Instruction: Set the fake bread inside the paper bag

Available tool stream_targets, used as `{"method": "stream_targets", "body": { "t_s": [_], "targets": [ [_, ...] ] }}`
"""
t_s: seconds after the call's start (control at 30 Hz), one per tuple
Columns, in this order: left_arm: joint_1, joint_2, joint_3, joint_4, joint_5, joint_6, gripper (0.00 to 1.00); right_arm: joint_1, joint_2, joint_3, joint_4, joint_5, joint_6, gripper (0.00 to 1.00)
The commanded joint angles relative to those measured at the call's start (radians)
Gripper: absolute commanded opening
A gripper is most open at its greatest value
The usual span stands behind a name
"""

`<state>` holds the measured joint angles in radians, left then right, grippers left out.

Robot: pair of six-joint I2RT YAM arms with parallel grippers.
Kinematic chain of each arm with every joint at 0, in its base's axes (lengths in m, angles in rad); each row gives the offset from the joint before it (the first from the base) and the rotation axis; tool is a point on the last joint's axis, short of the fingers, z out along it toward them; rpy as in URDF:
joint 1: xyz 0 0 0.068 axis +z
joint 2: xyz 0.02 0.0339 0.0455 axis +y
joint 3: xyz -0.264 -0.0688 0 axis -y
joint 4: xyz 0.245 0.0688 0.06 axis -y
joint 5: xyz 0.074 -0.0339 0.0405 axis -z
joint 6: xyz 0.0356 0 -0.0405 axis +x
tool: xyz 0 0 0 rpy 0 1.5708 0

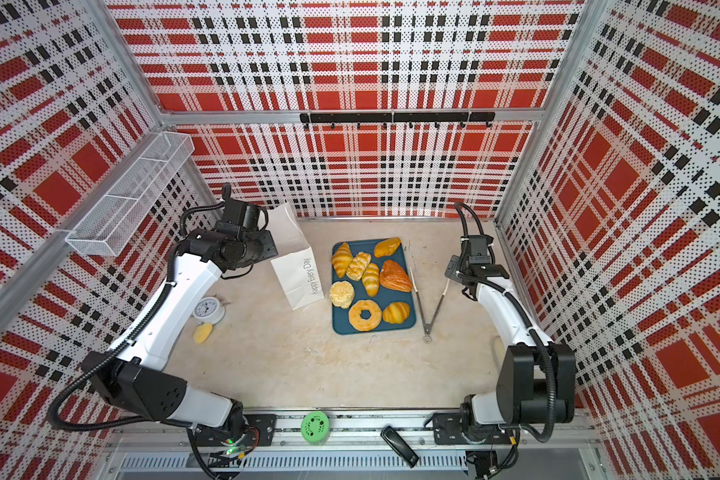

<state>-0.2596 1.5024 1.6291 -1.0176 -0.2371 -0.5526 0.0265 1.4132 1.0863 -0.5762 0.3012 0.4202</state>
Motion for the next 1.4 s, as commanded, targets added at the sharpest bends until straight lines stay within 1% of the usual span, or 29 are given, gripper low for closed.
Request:
{"method": "stream_targets", "body": {
  "t_s": [0.0, 0.1, 0.17, 0.23, 0.4, 0.53, 0.63, 0.8, 0.87, 1.1, 1.2, 1.37],
  "targets": [
    [0.01, 0.024, 0.035, -0.004, 0.025, -0.001, 0.46, -0.002, -0.031, 0.005, -0.028, 0.037, 0.018, 0.95],
    [0.013, 0.033, 0.039, -0.004, 0.024, 0.005, 0.38, -0.001, -0.031, 0.004, -0.042, 0.041, 0.019, 0.95],
    [0.019, 0.035, 0.039, -0.001, 0.023, 0.008, 0.36, -0.002, -0.028, -0.002, -0.047, 0.037, 0.02, 0.95],
    [0.027, 0.037, 0.038, 0.006, 0.046, 0.019, 0.33, -0.002, -0.026, -0.01, -0.047, 0.029, 0.051, 0.95],
    [0.052, 0.047, 0.049, 0.031, 0.116, 0.066, 0.15, 0.003, -0.026, -0.028, -0.042, -0.001, 0.076, 0.93],
    [0.064, 0.056, 0.051, 0.043, 0.15, 0.098, 0.12, 0.018, -0.021, -0.031, -0.045, -0.011, 0.08, 0.92],
    [0.075, 0.056, 0.048, 0.062, 0.182, 0.125, 0.06, 0.034, -0.016, -0.03, -0.052, -0.012, 0.079, 0.92],
    [0.099, 0.056, 0.041, 0.102, 0.239, 0.171, 0.03, 0.063, -0.01, -0.03, -0.079, 0.001, 0.081, 0.91],
    [0.106, 0.057, 0.035, 0.12, 0.259, 0.192, 0.0, 0.07, -0.014, -0.034, -0.083, 0.002, 0.081, 0.91],
    [0.134, 0.077, 0.044, 0.136, 0.306, 0.215, 0.0, 0.077, -0.035, -0.042, -0.096, -0.002, 0.097, 0.9],
    [0.142, 0.08, 0.036, 0.137, 0.311, 0.216, 0.01, 0.077, -0.047, -0.054, -0.088, -0.014, 0.105, 0.88],
    [0.159, 0.082, 0.024, 0.146, 0.328, 0.204, 0.08, 0.078, -0.059, -0.078, -0.072, -0.033, 0.112, 0.86]
  ]
}}
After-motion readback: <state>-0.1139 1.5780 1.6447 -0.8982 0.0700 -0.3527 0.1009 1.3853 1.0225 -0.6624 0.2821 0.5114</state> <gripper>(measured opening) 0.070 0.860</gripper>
